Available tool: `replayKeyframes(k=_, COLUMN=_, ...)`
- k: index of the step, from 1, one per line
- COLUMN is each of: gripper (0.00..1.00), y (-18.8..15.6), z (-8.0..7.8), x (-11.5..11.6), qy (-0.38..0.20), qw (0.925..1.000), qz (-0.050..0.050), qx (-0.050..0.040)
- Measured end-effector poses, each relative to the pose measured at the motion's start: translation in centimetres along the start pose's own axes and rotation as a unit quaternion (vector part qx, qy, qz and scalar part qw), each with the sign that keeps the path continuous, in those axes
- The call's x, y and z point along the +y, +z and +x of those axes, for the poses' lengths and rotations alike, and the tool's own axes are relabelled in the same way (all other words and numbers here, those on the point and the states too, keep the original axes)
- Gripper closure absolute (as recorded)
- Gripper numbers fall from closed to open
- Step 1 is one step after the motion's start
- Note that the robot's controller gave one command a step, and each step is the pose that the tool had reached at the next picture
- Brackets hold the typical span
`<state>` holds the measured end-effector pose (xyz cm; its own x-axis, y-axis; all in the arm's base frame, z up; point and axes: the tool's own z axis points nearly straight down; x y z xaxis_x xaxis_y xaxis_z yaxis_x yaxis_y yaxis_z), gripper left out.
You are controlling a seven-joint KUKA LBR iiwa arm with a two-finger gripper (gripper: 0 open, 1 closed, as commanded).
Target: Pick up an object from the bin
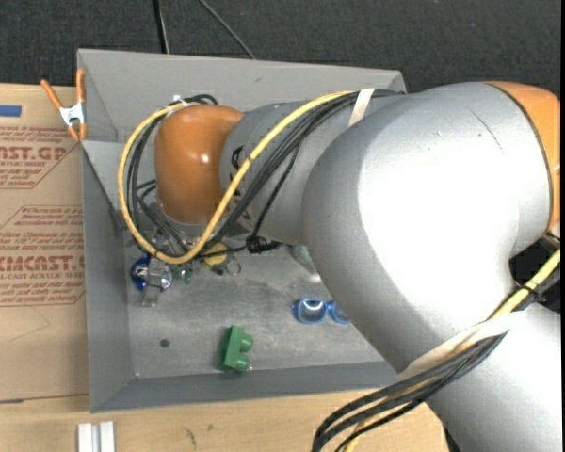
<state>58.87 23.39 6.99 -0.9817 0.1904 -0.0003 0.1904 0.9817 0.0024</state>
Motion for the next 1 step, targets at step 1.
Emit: replayKeyframes(k=1, gripper=1.0, y=-17.15, z=0.97, x=-1.87, qy=-0.146, qw=0.9893, qz=-0.001, qx=-0.0043)
